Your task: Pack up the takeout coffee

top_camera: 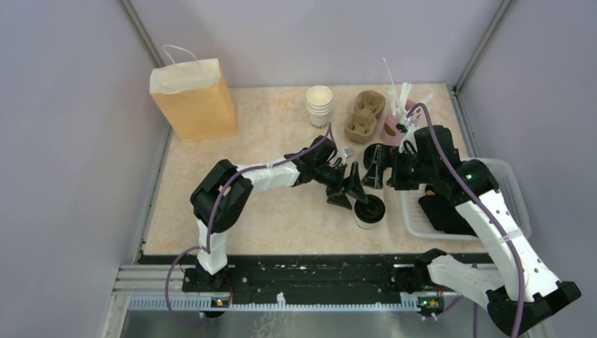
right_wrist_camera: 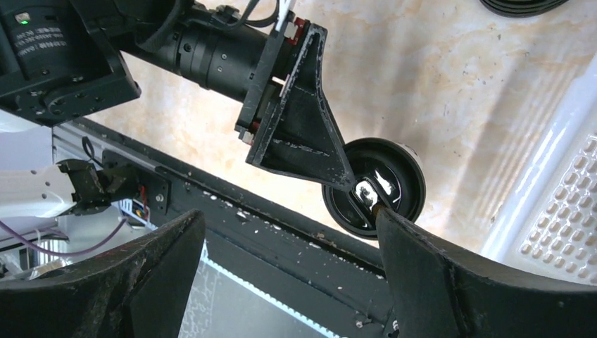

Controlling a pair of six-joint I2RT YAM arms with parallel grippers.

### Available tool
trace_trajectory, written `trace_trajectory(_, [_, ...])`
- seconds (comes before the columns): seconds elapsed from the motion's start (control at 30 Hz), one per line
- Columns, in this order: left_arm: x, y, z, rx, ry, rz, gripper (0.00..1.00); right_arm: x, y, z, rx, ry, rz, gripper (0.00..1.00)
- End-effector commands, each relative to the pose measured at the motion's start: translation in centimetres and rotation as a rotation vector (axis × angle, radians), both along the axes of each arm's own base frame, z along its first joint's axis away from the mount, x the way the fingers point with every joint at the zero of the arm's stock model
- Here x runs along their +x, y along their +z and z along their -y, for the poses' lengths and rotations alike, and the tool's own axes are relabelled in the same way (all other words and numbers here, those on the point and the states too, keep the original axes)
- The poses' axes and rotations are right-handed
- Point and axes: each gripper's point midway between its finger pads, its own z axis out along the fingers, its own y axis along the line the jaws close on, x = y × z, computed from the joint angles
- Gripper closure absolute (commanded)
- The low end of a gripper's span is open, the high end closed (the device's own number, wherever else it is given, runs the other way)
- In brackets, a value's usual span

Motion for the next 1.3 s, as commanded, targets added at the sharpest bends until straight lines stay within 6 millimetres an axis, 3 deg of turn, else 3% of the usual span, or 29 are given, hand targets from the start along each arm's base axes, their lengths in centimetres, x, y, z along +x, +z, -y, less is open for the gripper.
trace_trajectory(0.0, [1.0,3.1,0.9,-0.053,-0.015,0.092,0.13,0.0,2.2,0.7,0.01,-0.033,0.055,0.1])
trace_trajectory(0.07, [1.3,4.5,0.8,-0.069,-0.027,0.13,0.02,0.1,3.0,0.7,0.017,-0.035,0.073,0.1])
trace_trajectory(0.2, [2.0,7.9,-0.1,-0.104,-0.014,0.219,0.02,0.5,4.2,0.6,0.021,-0.036,0.099,0.09])
trace_trajectory(0.33, [3.8,10.6,-3.2,-0.065,0.059,0.327,0.02,0.8,4.9,0.7,0.012,-0.032,0.115,0.09])
trace_trajectory(0.43, [6.1,12.3,-7.2,0.027,0.161,0.455,0.04,0.9,5.4,0.9,0.002,-0.033,0.135,0.09])
trace_trajectory(0.57, [11.2,15.0,-16.1,0.245,0.451,0.649,0.08,1.1,5.5,1.0,-0.012,-0.024,0.143,0.08])
trace_trajectory(0.67, [14.3,17.3,-22.3,0.331,0.662,0.75,0.05,1.3,5.1,0.7,-0.017,-0.006,0.137,0.08])
trace_trajectory(0.73, [15.6,18.3,-24.8,0.356,0.752,0.785,0.02,1.5,4.8,0.5,-0.022,0.001,0.129,0.08])
trace_trajectory(0.83, [17.1,19.1,-25.1,0.318,0.776,0.818,0.02,2.3,4.5,0.4,-0.034,-0.004,0.122,0.08])
trace_trajectory(1.0, [18.9,17.6,-21.4,0.177,0.695,0.743,0.03,5.2,4.3,0.5,-0.072,-0.081,0.128,0.1])
trace_trajectory(1.13, [19.7,16.2,-20.2,0.136,0.687,0.687,0.04,9.8,2.8,0.5,-0.16,-0.138,0.151,0.18])
trace_trajectory(1.27, [19.9,15.0,-20.0,0.161,0.632,0.706,0.03,16.7,0.5,-0.4,-0.268,-0.174,0.18,0.27])
